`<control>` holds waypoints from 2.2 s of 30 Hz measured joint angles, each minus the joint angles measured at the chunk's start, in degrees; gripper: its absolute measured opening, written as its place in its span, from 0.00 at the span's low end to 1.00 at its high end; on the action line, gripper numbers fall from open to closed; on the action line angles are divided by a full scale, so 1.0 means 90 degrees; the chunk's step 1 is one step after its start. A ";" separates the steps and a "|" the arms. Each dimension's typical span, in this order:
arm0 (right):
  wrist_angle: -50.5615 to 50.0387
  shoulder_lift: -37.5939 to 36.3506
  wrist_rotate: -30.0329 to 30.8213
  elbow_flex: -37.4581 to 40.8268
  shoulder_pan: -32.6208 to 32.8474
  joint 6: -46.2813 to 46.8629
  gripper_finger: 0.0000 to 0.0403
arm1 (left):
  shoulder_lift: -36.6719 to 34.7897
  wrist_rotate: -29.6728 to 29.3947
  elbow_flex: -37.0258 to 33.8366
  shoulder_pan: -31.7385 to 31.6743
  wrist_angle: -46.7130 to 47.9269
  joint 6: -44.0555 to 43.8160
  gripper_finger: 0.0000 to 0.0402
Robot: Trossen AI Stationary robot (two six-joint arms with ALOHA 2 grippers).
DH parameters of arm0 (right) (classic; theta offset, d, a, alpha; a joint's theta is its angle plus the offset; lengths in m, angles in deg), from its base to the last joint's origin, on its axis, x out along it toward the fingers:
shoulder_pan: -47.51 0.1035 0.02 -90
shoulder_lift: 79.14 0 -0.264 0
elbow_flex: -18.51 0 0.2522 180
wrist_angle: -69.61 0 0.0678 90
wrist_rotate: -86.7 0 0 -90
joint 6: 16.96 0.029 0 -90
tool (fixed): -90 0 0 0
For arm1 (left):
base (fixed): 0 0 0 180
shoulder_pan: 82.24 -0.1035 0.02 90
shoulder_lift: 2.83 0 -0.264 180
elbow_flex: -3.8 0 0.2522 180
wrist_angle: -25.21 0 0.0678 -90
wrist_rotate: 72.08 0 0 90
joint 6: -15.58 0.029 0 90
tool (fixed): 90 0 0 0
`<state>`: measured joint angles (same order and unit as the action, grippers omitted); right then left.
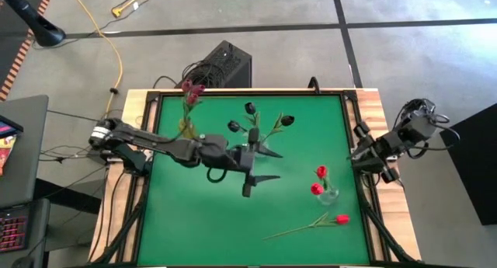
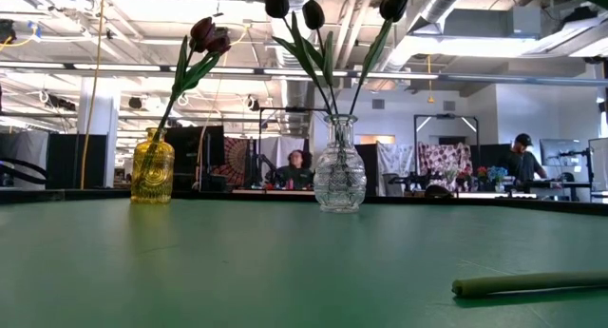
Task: Sort flowers into vase by color
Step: Put the top red flower into the right transparent vase
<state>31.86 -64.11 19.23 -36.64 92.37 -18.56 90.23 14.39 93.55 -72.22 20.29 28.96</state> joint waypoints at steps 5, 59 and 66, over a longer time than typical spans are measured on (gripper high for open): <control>0.0000 -0.0002 0.0110 -0.0002 0.0000 0.0000 0.32 | 0.0288 0.0762 -0.0495 -0.0055 -0.1401 -0.0512 0.51; 0.0089 0.0114 0.1025 -0.0202 0.0000 0.0174 0.30 | 0.3174 0.4299 0.4113 -0.0528 0.1888 0.0608 0.00; -0.0080 0.0576 0.1163 -0.0622 0.0000 0.0147 0.30 | 0.3147 0.3885 0.4580 -0.0555 0.3236 0.0865 0.00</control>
<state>31.13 -58.93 29.69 -42.24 92.37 -17.23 118.55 49.36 134.77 -77.22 49.42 36.74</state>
